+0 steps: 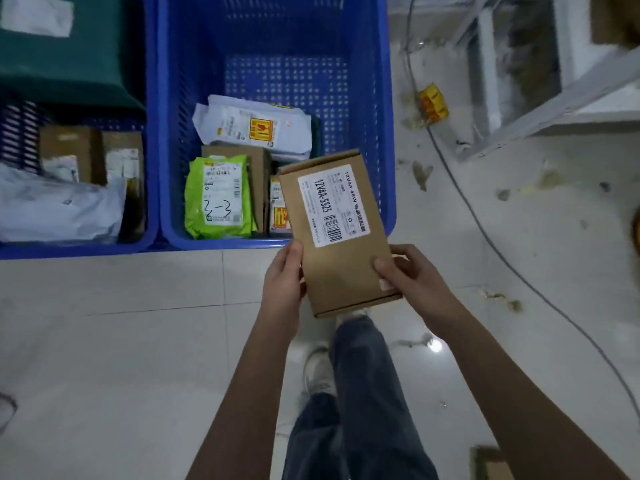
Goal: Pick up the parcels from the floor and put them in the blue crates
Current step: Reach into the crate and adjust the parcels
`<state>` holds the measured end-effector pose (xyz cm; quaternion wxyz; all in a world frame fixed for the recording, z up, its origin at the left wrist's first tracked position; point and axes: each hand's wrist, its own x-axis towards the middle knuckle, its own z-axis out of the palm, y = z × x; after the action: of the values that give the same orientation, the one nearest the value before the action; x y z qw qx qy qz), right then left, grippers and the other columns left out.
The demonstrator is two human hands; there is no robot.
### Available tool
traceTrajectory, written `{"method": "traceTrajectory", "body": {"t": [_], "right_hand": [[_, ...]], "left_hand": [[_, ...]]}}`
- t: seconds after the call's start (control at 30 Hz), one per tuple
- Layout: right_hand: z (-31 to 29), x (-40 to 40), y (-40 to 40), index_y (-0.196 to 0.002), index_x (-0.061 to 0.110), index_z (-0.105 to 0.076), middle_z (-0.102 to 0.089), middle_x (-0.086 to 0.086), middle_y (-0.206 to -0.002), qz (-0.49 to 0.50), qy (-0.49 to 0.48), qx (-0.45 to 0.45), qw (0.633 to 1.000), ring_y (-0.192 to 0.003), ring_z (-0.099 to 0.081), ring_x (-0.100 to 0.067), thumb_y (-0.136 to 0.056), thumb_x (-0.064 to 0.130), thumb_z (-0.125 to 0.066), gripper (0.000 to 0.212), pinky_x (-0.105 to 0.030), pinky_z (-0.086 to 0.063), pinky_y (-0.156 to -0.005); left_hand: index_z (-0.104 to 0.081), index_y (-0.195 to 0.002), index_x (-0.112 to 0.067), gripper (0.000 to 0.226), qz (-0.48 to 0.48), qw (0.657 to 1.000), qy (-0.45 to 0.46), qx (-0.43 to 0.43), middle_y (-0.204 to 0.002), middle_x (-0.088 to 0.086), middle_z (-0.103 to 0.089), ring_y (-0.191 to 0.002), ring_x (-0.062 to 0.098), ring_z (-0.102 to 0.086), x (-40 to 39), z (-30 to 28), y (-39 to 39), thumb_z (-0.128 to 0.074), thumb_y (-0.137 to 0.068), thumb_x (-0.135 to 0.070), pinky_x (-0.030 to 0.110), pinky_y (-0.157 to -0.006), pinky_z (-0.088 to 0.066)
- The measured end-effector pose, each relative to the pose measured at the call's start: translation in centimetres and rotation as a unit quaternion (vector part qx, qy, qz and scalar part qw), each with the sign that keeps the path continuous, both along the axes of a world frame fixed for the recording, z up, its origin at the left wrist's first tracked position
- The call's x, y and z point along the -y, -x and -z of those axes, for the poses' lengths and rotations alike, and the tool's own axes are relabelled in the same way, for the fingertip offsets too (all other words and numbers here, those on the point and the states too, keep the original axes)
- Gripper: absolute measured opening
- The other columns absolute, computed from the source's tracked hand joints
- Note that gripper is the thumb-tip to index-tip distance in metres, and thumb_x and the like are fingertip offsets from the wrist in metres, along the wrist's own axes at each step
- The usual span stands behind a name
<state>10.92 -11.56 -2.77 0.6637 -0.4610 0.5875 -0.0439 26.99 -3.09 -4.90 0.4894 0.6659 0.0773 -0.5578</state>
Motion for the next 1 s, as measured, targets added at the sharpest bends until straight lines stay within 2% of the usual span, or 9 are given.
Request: {"method": "traceTrajectory", "body": {"t": [0.13,0.27,0.43,0.53,0.6,0.67,0.77,0.83,1.0], "right_hand": [[1.5,2.9,-1.7,-0.115,0.024,-0.053,-0.063,0.005,-0.11,-0.085,0.007,-0.051,0.995,-0.1,-0.061,-0.009,-0.091,0.024,-0.059,0.026,-0.017,-0.05,-0.075],[3.4,7.8,-4.9,-0.132,0.021,-0.044,-0.056,0.003,-0.12,-0.13,0.038,-0.057,0.989,-0.108,-0.056,-0.015,-0.091,0.02,-0.058,0.043,-0.023,-0.05,-0.085],[6.7,12.8,-9.0,-0.141,0.013,-0.029,-0.048,0.002,-0.124,-0.183,0.045,-0.114,0.975,-0.109,-0.051,-0.015,-0.092,0.016,-0.056,0.056,-0.025,-0.043,-0.087],[9.3,14.0,-10.7,-0.136,0.007,-0.029,-0.05,-0.009,-0.128,-0.21,0.032,-0.174,0.962,-0.107,-0.053,-0.021,-0.093,0.015,-0.053,0.051,-0.026,-0.042,-0.081],[11.0,14.1,-11.3,-0.131,0.002,-0.031,-0.052,-0.016,-0.126,-0.206,0.034,-0.222,0.952,-0.101,-0.054,-0.022,-0.094,0.013,-0.05,0.043,-0.029,-0.043,-0.078],[12.7,13.8,-11.5,-0.131,-0.003,-0.03,-0.052,-0.02,-0.124,-0.227,0.033,-0.292,0.929,-0.108,-0.055,-0.032,-0.094,0.011,-0.046,0.042,-0.036,-0.045,-0.086],[14.6,12.8,-11.2,-0.14,0.002,-0.023,-0.048,-0.024,-0.129,-0.253,0.009,-0.348,0.902,-0.116,-0.052,-0.035,-0.095,0.008,-0.041,0.049,-0.04,-0.043,-0.094],[15.8,12.2,-11.1,-0.142,-0.005,-0.013,-0.039,-0.027,-0.139,-0.274,0.028,-0.382,0.882,-0.126,-0.045,-0.034,-0.096,0.009,-0.04,0.055,-0.036,-0.039,-0.105],[19.1,11.6,-11.9,-0.139,-0.005,-0.025,-0.041,-0.025,-0.137,-0.167,-0.032,-0.37,0.914,-0.124,-0.046,-0.033,-0.095,0.01,-0.04,0.049,-0.039,-0.041,-0.103]], "left_hand": [[-0.047,-0.137,-0.022,0.04,0.092,0.994,-0.027,0.051,-0.13,0.0,-0.057,-0.119,0.017,-0.054,2.9,1.6,-2.3,-0.043,-0.098,-0.035,0.04,-0.104,-0.045],[-0.042,-0.139,-0.027,0.042,0.158,0.983,-0.028,0.088,-0.136,0.0,-0.046,-0.117,0.017,-0.052,8.3,4.3,-5.3,-0.044,-0.098,-0.035,0.03,-0.096,-0.044],[-0.038,-0.141,-0.019,0.042,0.252,0.957,-0.082,0.122,-0.145,0.012,-0.037,-0.117,0.026,-0.05,14.9,8.7,-7.9,-0.04,-0.1,-0.026,0.035,-0.101,-0.042],[-0.036,-0.143,-0.014,0.049,0.253,0.959,-0.085,0.098,-0.143,0.009,-0.044,-0.124,0.027,-0.05,17.0,10.9,-8.4,-0.047,-0.095,-0.014,0.041,-0.104,-0.044],[-0.04,-0.138,-0.011,0.048,0.279,0.949,-0.108,0.102,-0.133,0.006,-0.051,-0.12,0.025,-0.052,17.5,12.6,-8.3,-0.05,-0.092,-0.008,0.035,-0.095,-0.048],[-0.045,-0.132,-0.009,0.042,0.304,0.934,-0.151,0.113,-0.123,0.004,-0.054,-0.112,0.023,-0.054,17.8,13.9,-7.7,-0.049,-0.091,-0.003,0.03,-0.084,-0.047],[-0.046,-0.129,-0.007,0.041,0.333,0.915,-0.195,0.119,-0.131,0.013,-0.053,-0.113,0.03,-0.055,17.0,15.3,-6.3,-0.046,-0.089,-0.006,0.041,-0.095,-0.048],[-0.043,-0.131,-0.006,0.042,0.364,0.9,-0.21,0.114,-0.132,0.015,-0.049,-0.113,0.033,-0.054,16.3,16.2,-5.5,-0.042,-0.088,-0.005,0.048,-0.097,-0.047],[-0.035,-0.135,-0.004,0.044,0.421,0.865,-0.238,0.132,-0.136,0.016,-0.035,-0.116,0.036,-0.049,16.7,16.7,-4.7,-0.037,-0.092,-0.006,0.045,-0.098,-0.044]]}}
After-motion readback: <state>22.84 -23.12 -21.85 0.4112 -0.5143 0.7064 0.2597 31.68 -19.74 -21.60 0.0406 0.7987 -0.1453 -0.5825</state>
